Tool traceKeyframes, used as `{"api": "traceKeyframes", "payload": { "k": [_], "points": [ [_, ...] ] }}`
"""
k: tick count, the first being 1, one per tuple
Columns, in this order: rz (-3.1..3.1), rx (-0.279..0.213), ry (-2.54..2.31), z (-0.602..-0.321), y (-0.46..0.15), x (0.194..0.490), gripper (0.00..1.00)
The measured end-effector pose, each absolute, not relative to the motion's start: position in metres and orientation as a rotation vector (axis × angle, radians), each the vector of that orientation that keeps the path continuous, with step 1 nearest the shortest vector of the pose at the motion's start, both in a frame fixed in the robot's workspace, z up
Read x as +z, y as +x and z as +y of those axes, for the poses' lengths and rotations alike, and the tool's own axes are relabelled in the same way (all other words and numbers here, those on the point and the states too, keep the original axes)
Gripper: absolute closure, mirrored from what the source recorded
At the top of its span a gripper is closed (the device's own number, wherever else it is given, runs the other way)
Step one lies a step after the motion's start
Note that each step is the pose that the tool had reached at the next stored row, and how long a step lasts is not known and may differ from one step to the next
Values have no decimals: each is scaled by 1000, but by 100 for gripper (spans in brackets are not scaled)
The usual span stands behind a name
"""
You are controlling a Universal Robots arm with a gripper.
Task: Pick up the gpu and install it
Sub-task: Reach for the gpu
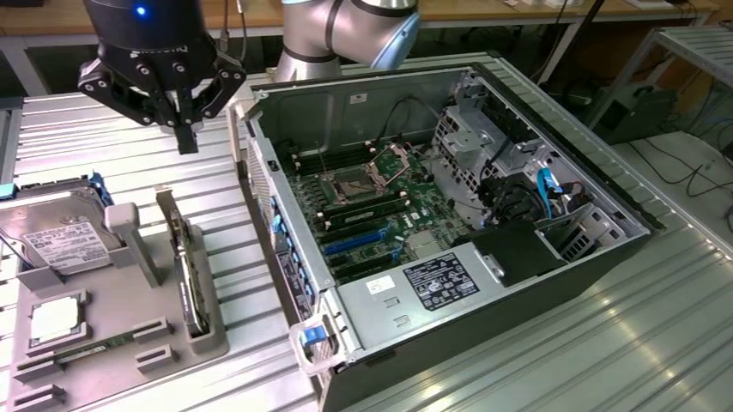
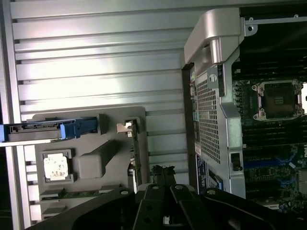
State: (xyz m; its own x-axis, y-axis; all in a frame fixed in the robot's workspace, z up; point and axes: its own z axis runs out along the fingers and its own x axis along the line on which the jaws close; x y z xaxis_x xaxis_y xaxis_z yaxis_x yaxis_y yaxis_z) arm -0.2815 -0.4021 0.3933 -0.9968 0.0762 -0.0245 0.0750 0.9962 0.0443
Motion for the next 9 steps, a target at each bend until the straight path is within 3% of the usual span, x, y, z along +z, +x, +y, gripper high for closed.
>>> {"api": "traceKeyframes", "payload": {
  "k": [9],
  "points": [
    [3112, 68, 118, -403, -291, 393, 89]
  ]
}}
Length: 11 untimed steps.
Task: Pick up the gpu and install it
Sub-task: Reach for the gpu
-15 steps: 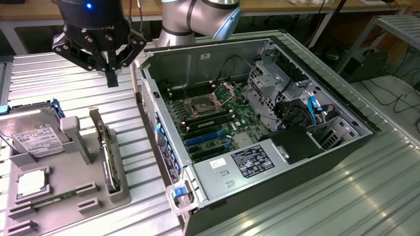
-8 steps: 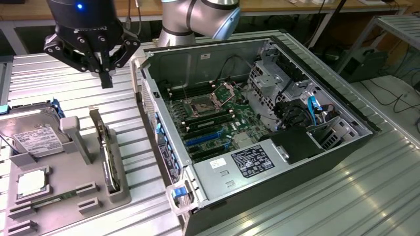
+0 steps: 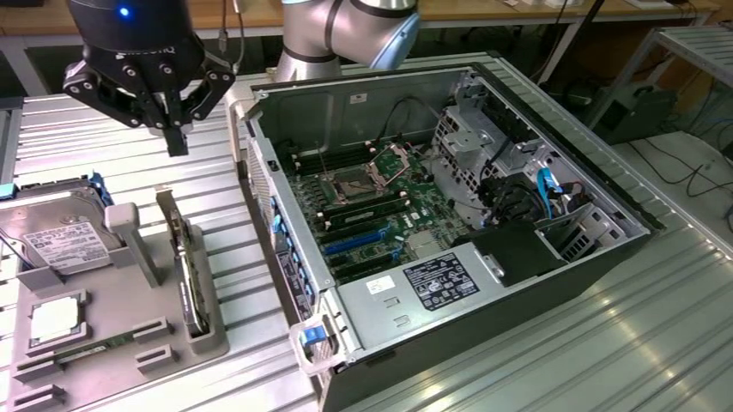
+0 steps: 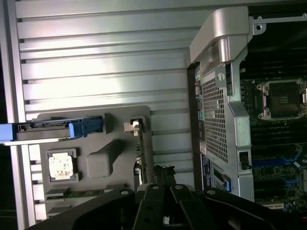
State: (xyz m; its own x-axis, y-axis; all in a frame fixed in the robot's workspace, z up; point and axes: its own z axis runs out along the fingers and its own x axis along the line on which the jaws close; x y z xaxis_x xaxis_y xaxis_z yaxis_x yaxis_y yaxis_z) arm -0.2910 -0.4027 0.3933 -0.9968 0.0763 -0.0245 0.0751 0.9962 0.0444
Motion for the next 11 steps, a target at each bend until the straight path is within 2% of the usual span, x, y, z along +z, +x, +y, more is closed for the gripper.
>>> {"api": "traceKeyframes", "payload": {
  "k": [11],
  "points": [
    [3113, 68, 118, -404, -305, 393, 89]
  ]
}}
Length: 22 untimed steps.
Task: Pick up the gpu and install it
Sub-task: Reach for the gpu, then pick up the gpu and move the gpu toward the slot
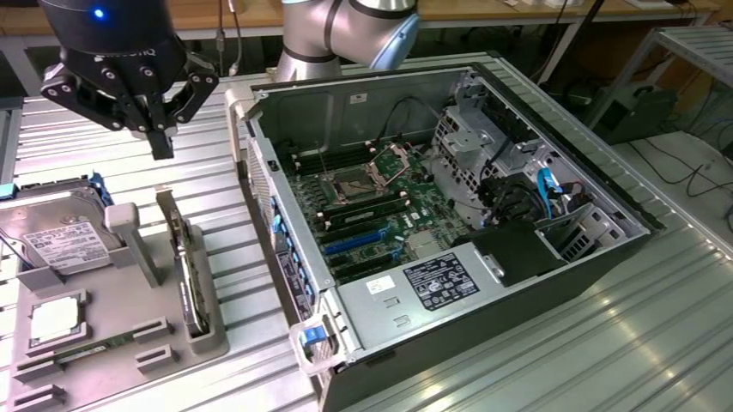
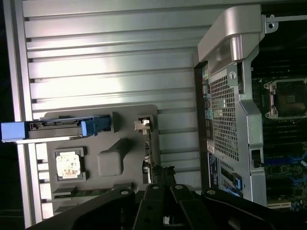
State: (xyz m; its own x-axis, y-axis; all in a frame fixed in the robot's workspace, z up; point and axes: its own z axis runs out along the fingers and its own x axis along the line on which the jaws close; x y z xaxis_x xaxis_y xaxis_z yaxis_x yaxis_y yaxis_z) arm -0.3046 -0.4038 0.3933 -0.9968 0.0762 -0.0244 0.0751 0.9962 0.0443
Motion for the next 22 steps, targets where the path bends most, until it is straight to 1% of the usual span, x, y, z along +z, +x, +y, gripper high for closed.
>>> {"api": "traceKeyframes", "payload": {
  "k": [9, 22],
  "points": [
    [3112, 68, 118, -405, -316, 393, 89],
    [3112, 68, 118, -405, -316, 393, 89]
  ]
}}
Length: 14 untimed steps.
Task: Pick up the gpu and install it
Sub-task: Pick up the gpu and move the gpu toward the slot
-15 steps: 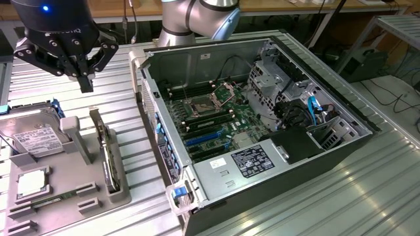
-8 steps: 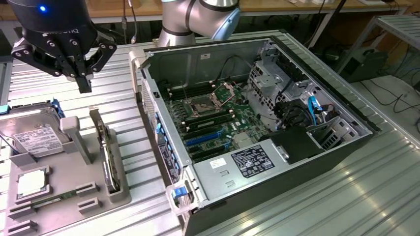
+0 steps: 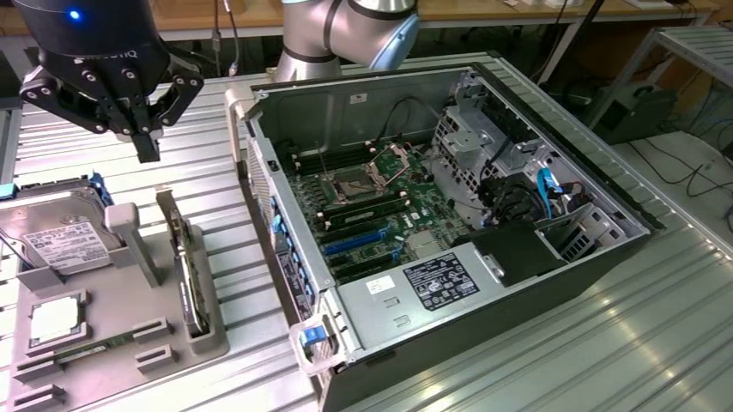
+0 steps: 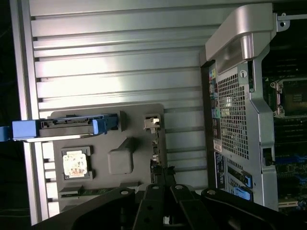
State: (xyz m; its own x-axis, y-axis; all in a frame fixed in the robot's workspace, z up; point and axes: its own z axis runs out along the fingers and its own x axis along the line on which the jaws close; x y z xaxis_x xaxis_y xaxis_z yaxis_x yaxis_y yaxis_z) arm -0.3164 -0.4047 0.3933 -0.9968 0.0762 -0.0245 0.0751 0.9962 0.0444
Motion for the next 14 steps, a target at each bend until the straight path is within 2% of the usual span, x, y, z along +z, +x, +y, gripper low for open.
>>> {"api": "traceKeyframes", "payload": {
  "k": [1, 5, 8, 10, 11, 14],
  "points": [
    [3113, 68, 118, -405, -316, 393, 89],
    [3112, 68, 118, -405, -316, 393, 64],
    [3113, 68, 118, -405, -316, 393, 58],
    [3112, 68, 118, -405, -316, 393, 46],
    [3113, 68, 118, -405, -316, 393, 46],
    [3112, 68, 118, -405, -316, 393, 28]
  ]
}}
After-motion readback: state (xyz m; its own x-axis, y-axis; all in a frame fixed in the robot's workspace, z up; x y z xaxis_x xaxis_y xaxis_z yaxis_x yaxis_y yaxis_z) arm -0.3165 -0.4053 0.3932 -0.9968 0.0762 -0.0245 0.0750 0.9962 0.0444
